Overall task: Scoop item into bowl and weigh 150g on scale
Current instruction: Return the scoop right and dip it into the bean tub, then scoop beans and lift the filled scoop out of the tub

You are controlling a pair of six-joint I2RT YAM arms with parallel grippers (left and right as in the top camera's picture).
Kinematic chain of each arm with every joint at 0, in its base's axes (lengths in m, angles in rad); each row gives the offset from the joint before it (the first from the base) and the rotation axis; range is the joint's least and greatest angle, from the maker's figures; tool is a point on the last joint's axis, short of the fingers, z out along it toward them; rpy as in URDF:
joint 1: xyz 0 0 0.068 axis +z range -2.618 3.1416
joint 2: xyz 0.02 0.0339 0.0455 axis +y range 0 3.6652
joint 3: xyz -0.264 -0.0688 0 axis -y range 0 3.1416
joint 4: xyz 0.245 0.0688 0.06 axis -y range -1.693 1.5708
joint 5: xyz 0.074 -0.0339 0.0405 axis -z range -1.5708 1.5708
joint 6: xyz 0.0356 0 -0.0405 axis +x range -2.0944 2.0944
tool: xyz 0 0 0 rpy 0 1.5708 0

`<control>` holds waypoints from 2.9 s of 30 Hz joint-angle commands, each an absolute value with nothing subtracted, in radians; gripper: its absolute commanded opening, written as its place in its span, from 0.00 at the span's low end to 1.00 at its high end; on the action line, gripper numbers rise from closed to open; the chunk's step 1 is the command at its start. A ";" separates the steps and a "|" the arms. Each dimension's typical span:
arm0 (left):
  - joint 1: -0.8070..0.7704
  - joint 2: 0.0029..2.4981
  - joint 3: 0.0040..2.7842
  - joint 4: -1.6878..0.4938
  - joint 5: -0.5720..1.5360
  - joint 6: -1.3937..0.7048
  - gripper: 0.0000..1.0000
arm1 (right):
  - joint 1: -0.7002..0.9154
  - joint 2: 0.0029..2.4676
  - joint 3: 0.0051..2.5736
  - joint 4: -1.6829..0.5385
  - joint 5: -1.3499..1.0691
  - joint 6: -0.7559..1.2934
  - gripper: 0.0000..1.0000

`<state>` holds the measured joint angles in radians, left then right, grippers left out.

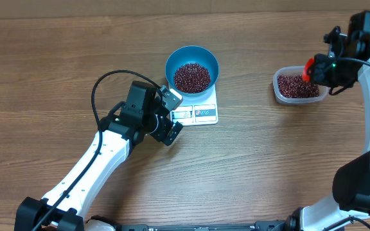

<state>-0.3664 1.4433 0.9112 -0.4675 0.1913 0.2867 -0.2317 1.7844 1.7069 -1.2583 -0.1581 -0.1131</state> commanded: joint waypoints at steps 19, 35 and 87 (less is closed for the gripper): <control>-0.367 1.451 0.904 -0.467 0.202 0.281 1.00 | -0.279 1.798 1.348 -0.875 -0.172 -0.232 0.04; -0.367 1.451 0.904 -0.467 0.202 0.281 0.99 | -0.216 1.840 1.347 -0.901 -0.229 -0.191 0.04; -0.367 1.451 0.904 -0.467 0.202 0.281 0.99 | -0.511 1.893 1.348 -0.926 -0.896 -0.179 0.04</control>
<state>-0.3664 1.4433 0.9112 -0.4675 0.1913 0.2867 -0.4797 1.8881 1.3518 -0.9222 -0.8116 -0.1562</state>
